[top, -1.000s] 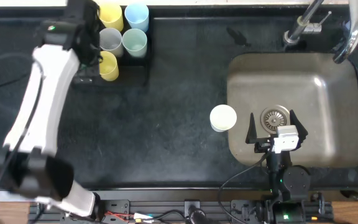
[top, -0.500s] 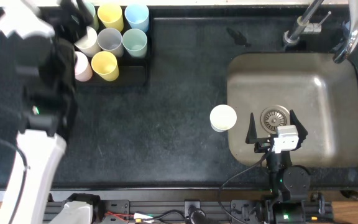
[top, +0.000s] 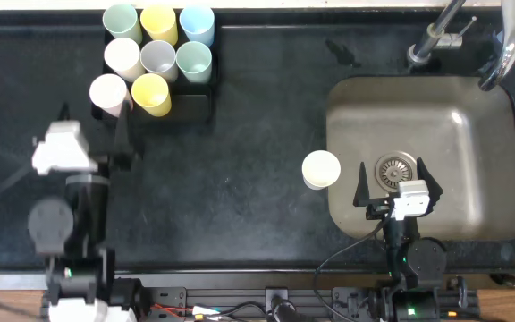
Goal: Store Cups
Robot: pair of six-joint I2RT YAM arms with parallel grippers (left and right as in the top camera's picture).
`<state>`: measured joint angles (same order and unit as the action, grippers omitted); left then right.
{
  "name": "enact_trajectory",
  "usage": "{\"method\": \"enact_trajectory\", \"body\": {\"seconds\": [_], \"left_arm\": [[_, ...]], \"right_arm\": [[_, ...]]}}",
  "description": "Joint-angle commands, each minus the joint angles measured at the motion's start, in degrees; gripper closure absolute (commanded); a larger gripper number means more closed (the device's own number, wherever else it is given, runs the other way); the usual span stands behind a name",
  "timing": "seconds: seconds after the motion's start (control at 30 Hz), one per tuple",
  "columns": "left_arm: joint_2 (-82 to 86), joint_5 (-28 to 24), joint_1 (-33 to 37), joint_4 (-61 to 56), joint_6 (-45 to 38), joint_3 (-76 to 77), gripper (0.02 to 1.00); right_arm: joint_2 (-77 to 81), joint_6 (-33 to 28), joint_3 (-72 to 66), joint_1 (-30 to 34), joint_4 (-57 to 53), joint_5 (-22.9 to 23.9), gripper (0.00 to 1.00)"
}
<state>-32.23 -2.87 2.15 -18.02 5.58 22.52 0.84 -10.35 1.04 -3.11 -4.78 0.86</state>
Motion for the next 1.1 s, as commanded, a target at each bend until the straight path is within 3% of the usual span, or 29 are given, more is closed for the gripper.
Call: {"method": "enact_trajectory", "body": {"seconds": [0.03, 0.43, 0.9, 1.1], "left_arm": [[11.06, -3.37, 0.79, 0.15, -2.78, -8.09, 0.018], [31.71, -5.03, -0.9, 5.38, -0.9, -21.97, 0.018], [32.11, -5.05, -1.9, 22.43, -0.85, -22.08, 0.018], [32.11, -4.59, -1.9, 22.16, -1.27, -22.08, 0.018]], "right_arm": [[-0.63, 0.02, -0.76, -0.39, 0.31, 0.22, 0.005], [-0.63, 0.02, -0.76, -0.39, 0.31, 0.22, 0.007], [-0.63, 0.04, -0.76, -0.39, 0.31, 0.22, 0.005], [-0.63, 0.02, -0.76, -0.39, 0.33, 0.22, 0.007]]}}
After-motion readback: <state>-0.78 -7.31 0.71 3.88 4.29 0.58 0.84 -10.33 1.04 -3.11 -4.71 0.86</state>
